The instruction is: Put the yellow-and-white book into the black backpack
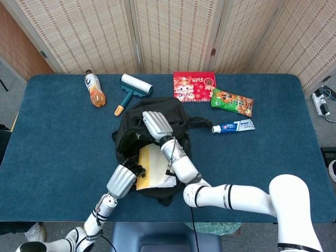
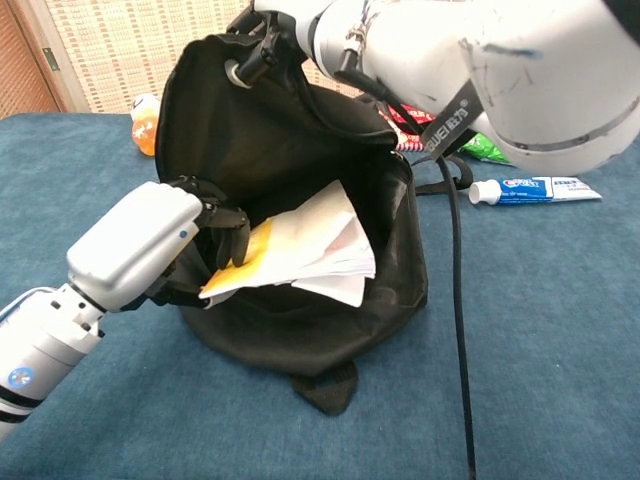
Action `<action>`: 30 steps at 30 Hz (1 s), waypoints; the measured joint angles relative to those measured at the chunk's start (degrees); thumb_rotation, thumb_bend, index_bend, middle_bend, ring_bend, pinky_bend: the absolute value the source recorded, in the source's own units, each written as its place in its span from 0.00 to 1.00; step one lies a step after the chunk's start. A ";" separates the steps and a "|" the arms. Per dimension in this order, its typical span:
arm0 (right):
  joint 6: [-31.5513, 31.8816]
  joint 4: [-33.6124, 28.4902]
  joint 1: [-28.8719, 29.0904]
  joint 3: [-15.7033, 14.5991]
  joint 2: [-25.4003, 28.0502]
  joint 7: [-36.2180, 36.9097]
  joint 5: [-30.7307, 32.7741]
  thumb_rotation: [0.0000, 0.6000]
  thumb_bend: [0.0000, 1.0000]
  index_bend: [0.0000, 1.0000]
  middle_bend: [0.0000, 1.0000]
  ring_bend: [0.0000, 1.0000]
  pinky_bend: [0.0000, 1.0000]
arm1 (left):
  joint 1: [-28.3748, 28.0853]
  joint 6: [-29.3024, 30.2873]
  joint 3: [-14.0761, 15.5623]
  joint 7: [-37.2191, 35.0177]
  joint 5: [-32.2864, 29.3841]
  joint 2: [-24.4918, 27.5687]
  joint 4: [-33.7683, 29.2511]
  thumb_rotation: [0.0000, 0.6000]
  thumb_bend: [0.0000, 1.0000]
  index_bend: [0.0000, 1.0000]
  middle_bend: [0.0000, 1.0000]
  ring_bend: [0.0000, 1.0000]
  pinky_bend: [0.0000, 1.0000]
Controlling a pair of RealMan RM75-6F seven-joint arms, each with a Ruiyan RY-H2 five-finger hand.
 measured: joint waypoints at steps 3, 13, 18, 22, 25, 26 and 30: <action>0.32 -0.76 -0.14 0.09 0.33 -0.02 0.04 1.00 0.63 0.70 0.53 0.47 0.46 | -0.80 -3.81 -1.29 3.95 -1.29 1.53 -3.87 1.00 0.54 0.68 0.69 0.54 0.28; 0.60 -2.25 -0.27 -0.21 0.69 -0.25 0.32 1.00 0.63 0.70 0.52 0.47 0.46 | -4.10 -10.56 -7.02 7.47 -6.04 2.23 -5.95 1.00 0.54 0.68 0.69 0.54 0.28; 0.71 -3.02 -0.14 -0.24 0.77 -0.41 0.53 1.00 0.63 0.70 0.52 0.47 0.46 | -4.99 -12.17 -8.01 7.62 -7.12 1.71 -4.08 1.00 0.54 0.68 0.69 0.54 0.28; 0.82 -3.38 -0.09 -0.41 0.84 -0.60 0.69 1.00 0.62 0.70 0.52 0.47 0.46 | -5.84 -13.39 -8.54 7.20 -7.64 1.12 -1.25 1.00 0.54 0.68 0.69 0.54 0.28; 0.88 -3.60 -0.12 -0.58 0.92 -0.69 0.76 1.00 0.62 0.70 0.52 0.47 0.46 | -6.62 -14.25 -8.96 6.77 -8.02 0.66 1.25 1.00 0.54 0.68 0.69 0.54 0.28; 0.91 -3.65 -0.13 -0.63 0.94 -0.70 0.77 1.00 0.62 0.70 0.52 0.47 0.46 | -6.92 -14.53 -9.18 6.63 -8.21 0.49 2.16 1.00 0.54 0.67 0.69 0.54 0.28; 0.94 -3.74 -0.21 -0.89 0.97 -0.73 0.73 1.00 0.63 0.70 0.52 0.47 0.46 | -7.87 -15.35 -9.79 6.66 -8.79 0.24 4.50 1.00 0.51 0.64 0.67 0.54 0.28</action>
